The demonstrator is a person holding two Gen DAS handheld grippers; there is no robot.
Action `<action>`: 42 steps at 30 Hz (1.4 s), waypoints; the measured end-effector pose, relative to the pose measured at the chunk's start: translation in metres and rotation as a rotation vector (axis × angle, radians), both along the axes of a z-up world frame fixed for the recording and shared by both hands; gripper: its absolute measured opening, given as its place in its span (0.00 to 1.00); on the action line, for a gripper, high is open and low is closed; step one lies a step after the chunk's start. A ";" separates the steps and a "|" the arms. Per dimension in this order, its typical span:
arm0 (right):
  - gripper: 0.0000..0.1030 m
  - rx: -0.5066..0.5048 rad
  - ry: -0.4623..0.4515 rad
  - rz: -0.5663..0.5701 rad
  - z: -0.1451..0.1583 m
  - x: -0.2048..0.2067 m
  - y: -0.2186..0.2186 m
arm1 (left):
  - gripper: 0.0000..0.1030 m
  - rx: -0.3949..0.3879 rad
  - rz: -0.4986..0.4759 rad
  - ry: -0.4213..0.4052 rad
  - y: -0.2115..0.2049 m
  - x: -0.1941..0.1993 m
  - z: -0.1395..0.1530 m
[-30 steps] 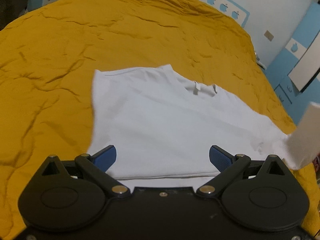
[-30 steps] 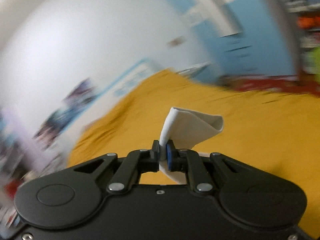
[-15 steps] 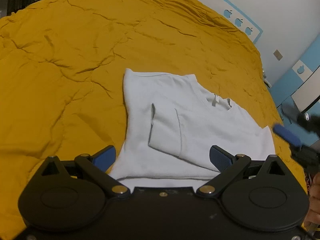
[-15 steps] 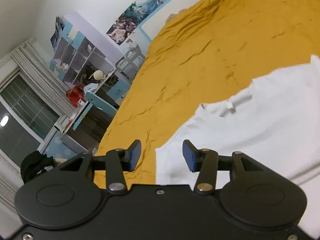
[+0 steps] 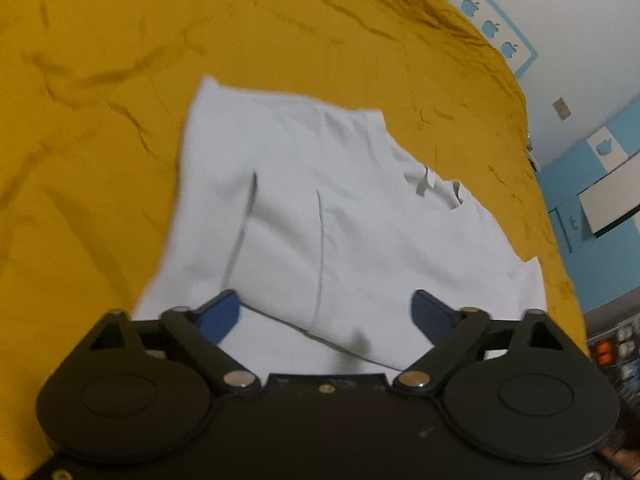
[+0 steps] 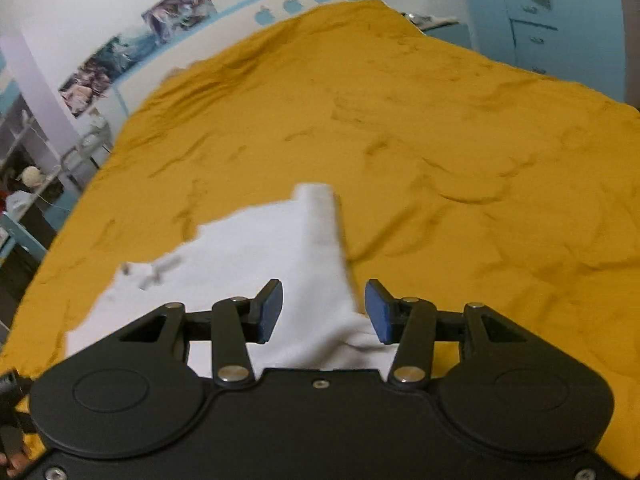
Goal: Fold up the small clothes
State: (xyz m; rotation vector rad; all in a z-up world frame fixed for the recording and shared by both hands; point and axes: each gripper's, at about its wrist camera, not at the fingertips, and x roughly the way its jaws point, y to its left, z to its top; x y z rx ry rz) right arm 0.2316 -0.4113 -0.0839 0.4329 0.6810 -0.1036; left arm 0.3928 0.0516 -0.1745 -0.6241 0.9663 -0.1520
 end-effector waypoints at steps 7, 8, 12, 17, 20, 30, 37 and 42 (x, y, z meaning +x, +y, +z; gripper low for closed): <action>0.46 0.023 0.032 0.023 -0.006 0.006 0.008 | 0.82 -0.006 0.017 0.007 -0.005 0.010 -0.005; 0.46 0.022 0.030 0.027 -0.006 0.007 0.009 | 0.78 0.012 0.025 0.021 -0.005 0.010 -0.003; 0.47 0.041 0.023 0.047 -0.006 0.024 0.022 | 0.79 0.071 0.032 0.027 -0.005 0.000 0.005; 0.47 0.055 0.026 0.046 -0.010 0.029 0.025 | 0.79 0.060 0.082 0.046 0.004 0.006 -0.009; 0.47 0.056 0.031 0.045 -0.011 0.030 0.026 | 0.78 0.054 0.091 0.022 0.002 0.013 -0.011; 0.47 0.041 0.034 0.034 -0.009 0.034 0.024 | 0.12 0.056 0.076 -0.109 -0.002 -0.003 0.013; 0.48 0.021 0.033 0.050 -0.009 0.034 0.025 | 0.15 0.142 0.073 -0.108 0.010 -0.035 0.024; 0.48 0.014 0.057 0.058 -0.009 0.034 0.026 | 0.44 0.146 0.066 0.015 0.016 -0.029 -0.003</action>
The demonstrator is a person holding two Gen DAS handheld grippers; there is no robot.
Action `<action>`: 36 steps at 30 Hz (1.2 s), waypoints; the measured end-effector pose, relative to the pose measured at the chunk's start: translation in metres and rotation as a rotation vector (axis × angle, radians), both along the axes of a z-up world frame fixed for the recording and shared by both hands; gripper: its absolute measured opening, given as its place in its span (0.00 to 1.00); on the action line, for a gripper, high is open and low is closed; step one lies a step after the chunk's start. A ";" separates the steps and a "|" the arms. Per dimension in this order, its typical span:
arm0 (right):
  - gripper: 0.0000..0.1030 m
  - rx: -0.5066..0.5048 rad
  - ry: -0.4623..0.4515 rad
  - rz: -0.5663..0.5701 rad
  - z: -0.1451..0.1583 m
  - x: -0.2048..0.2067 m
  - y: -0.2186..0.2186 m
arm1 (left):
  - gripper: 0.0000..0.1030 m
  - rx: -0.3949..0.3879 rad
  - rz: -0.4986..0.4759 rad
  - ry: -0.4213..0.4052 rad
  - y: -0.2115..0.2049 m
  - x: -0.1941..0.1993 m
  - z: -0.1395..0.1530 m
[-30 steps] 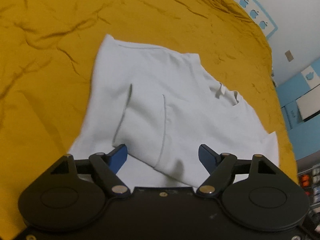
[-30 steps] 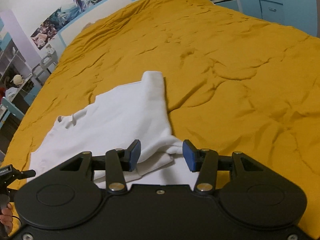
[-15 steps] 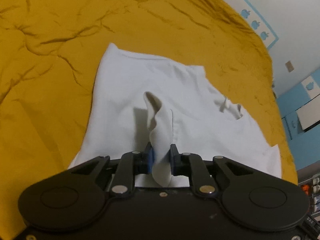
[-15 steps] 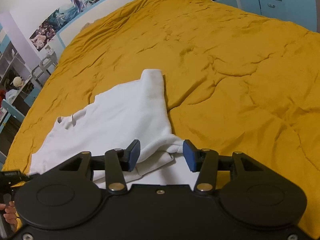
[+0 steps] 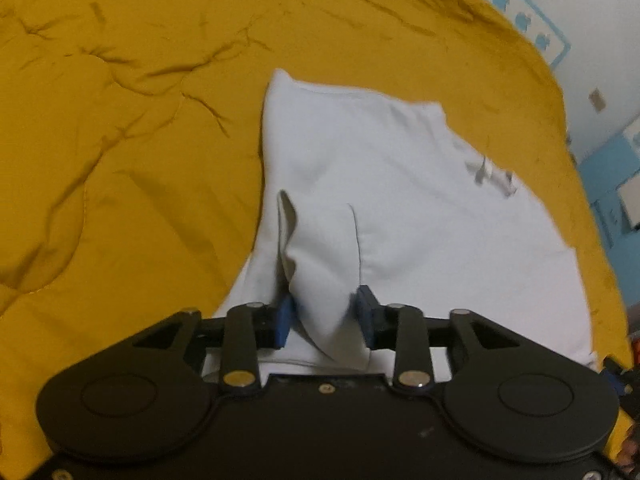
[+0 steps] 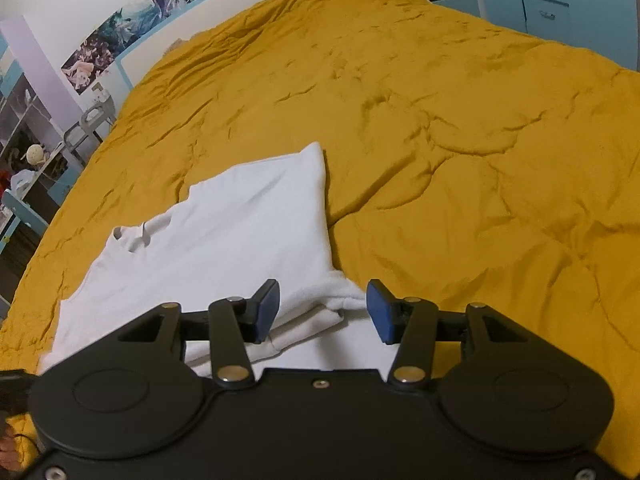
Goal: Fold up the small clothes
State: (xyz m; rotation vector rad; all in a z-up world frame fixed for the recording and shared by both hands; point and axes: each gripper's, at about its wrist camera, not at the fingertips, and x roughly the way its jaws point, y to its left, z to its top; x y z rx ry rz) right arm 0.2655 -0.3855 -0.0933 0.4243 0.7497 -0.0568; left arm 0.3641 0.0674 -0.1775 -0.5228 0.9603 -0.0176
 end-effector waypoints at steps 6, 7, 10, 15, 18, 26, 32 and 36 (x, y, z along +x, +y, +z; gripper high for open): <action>0.48 -0.076 0.011 0.024 0.003 0.002 0.001 | 0.73 0.192 0.073 -0.139 -0.002 -0.021 0.041; 0.48 -0.075 0.008 0.023 0.003 0.002 0.001 | 0.73 0.179 0.061 -0.147 -0.003 -0.022 0.044; 0.48 -0.070 -0.016 0.027 0.006 0.004 0.004 | 0.73 0.135 0.010 -0.159 -0.011 -0.020 0.044; 0.48 -0.002 -0.065 0.095 0.006 0.010 0.020 | 0.73 0.045 -0.055 -0.176 -0.023 -0.004 0.032; 0.48 -0.001 -0.049 0.142 0.001 0.018 0.030 | 0.74 0.085 -0.049 -0.120 -0.028 0.008 0.017; 0.48 -0.092 0.018 0.121 -0.015 0.026 0.033 | 0.73 0.225 0.059 -0.014 -0.002 0.009 0.013; 0.51 -0.064 -0.059 0.128 0.002 0.011 0.038 | 0.77 0.155 0.003 -0.131 -0.014 -0.009 0.045; 0.52 -0.055 -0.089 0.181 0.010 0.010 0.048 | 0.81 0.112 -0.084 -0.175 -0.039 -0.004 0.047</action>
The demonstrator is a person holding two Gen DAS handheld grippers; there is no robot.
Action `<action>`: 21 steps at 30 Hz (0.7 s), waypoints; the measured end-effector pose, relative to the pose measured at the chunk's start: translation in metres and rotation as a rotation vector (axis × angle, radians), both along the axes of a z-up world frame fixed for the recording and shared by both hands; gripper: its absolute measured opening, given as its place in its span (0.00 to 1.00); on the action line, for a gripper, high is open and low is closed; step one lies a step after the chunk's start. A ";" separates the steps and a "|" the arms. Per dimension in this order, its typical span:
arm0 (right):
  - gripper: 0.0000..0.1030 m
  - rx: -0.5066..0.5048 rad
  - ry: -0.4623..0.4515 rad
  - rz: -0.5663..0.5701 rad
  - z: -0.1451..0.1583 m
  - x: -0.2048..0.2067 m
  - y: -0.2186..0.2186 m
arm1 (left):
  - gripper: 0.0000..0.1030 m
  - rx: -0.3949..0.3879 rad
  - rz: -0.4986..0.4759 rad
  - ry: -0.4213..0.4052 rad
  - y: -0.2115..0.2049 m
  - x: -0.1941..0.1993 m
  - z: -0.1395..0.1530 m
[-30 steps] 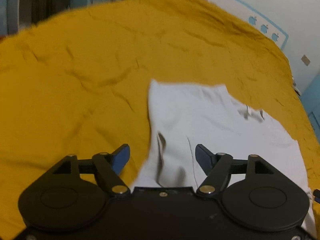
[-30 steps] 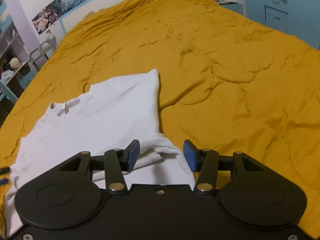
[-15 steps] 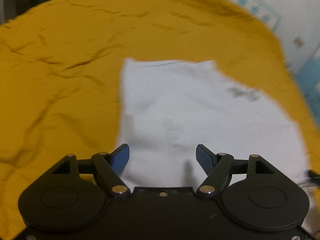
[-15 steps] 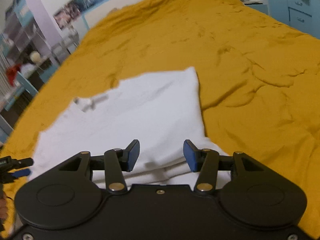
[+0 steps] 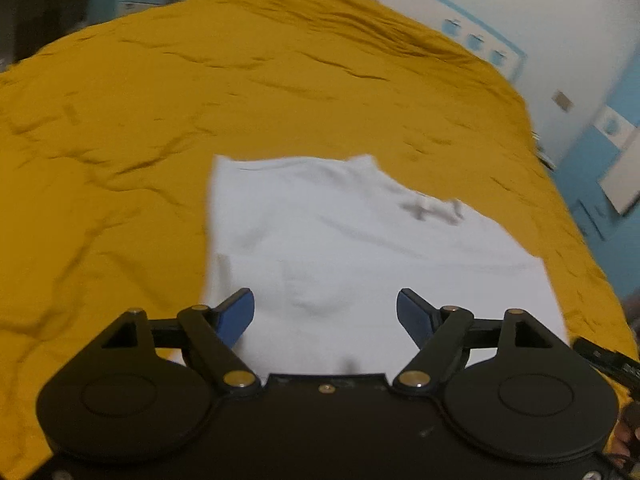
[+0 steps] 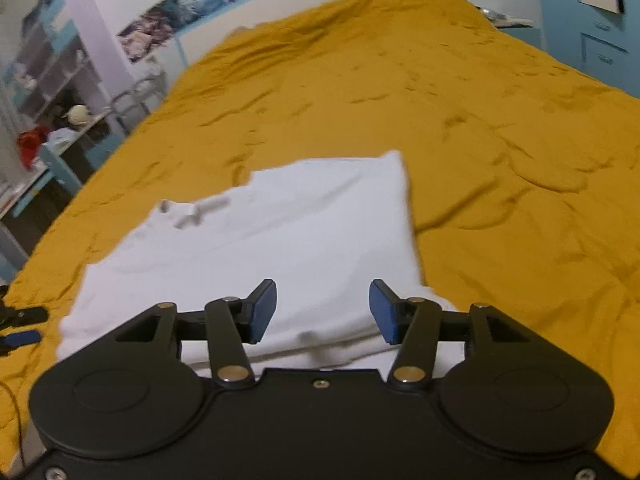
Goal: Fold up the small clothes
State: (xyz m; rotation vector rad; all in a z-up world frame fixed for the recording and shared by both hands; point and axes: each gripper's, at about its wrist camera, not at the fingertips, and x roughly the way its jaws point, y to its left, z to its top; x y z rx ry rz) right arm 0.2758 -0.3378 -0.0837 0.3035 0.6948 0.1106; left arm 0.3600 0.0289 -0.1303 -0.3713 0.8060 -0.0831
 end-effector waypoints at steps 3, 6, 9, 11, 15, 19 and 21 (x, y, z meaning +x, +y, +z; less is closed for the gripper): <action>0.53 -0.010 0.022 0.025 -0.004 0.006 0.007 | 0.81 -0.004 -0.036 0.035 -0.013 0.010 -0.015; 0.53 -0.015 0.070 0.011 -0.017 0.012 0.007 | 0.81 0.024 -0.028 0.110 -0.017 0.018 -0.039; 0.53 -0.029 0.108 -0.009 -0.031 0.015 0.003 | 0.82 0.029 -0.038 0.117 -0.011 0.018 -0.053; 0.53 -0.031 0.105 -0.004 -0.037 0.013 0.002 | 0.83 0.036 -0.044 0.120 -0.011 0.021 -0.054; 0.53 -0.043 0.122 -0.011 -0.033 0.010 0.003 | 0.83 0.049 -0.055 0.149 -0.011 0.026 -0.043; 0.55 -0.006 0.127 -0.014 -0.003 -0.011 -0.002 | 0.92 0.059 -0.057 0.141 -0.009 0.007 -0.015; 0.56 -0.023 0.102 0.012 0.015 -0.031 -0.005 | 1.00 0.075 -0.068 0.107 -0.006 -0.017 0.008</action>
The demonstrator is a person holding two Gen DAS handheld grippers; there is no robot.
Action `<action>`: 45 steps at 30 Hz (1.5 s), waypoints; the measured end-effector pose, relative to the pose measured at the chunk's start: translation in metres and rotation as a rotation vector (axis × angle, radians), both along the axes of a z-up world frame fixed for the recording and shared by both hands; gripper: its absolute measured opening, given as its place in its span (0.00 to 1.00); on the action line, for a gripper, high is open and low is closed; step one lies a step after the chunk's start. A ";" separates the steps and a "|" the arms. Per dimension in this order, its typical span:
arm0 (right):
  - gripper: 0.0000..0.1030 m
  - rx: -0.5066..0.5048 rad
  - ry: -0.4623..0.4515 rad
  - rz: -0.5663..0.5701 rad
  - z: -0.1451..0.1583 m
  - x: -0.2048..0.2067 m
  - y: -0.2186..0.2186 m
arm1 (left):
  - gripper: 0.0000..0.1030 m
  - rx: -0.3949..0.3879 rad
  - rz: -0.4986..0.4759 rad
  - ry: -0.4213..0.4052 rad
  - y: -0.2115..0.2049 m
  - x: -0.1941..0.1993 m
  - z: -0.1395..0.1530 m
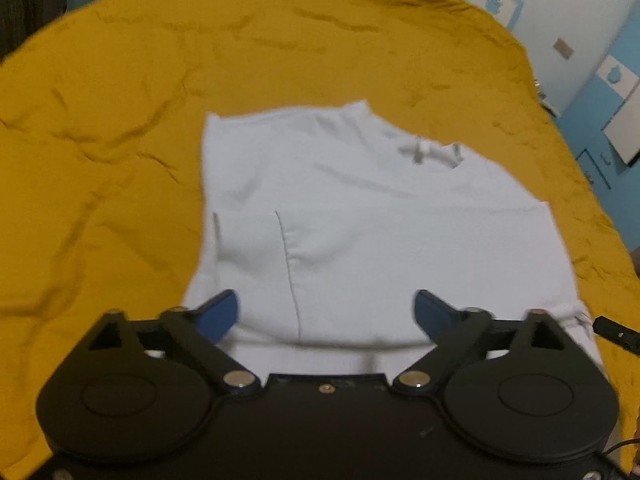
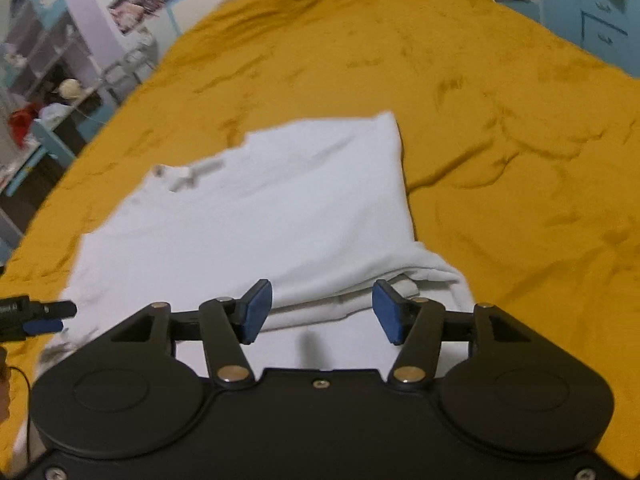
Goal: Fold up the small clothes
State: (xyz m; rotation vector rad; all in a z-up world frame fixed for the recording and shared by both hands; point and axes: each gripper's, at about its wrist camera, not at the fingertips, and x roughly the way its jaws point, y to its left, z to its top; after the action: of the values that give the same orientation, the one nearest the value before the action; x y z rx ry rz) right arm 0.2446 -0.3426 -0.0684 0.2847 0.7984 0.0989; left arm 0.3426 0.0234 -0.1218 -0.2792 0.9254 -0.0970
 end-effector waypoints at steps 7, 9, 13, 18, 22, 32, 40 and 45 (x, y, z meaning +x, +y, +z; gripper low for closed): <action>0.64 -0.033 -0.037 0.112 0.038 -0.105 -0.017 | 1.00 0.005 -0.065 -0.023 0.015 -0.098 0.021; 0.64 -0.024 -0.026 0.122 0.036 -0.138 -0.026 | 1.00 0.005 -0.065 0.001 0.021 -0.131 0.016; 0.69 -0.026 -0.017 0.121 0.029 -0.192 -0.044 | 1.00 -0.056 -0.043 0.030 0.040 -0.193 0.006; 0.80 -0.032 0.000 0.092 0.016 -0.237 -0.062 | 1.00 -0.148 0.013 0.049 0.058 -0.257 -0.011; 0.80 -0.029 0.012 0.113 0.003 -0.247 -0.063 | 1.00 -0.180 0.039 0.060 0.062 -0.282 -0.027; 0.80 0.035 0.029 0.148 -0.016 -0.249 -0.058 | 1.00 -0.287 -0.036 0.047 0.067 -0.287 -0.046; 0.62 0.073 0.062 0.186 -0.022 -0.252 -0.048 | 0.41 -0.288 -0.063 0.081 0.066 -0.290 -0.049; 0.27 0.124 0.076 0.149 -0.020 -0.253 -0.056 | 0.25 -0.314 -0.068 0.093 0.069 -0.291 -0.047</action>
State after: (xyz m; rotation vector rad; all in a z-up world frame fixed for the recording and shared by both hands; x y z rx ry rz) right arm -0.0087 -0.3989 -0.0887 0.3474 0.8899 0.2793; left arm 0.0515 0.0925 -0.1684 -0.5469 1.0118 -0.2950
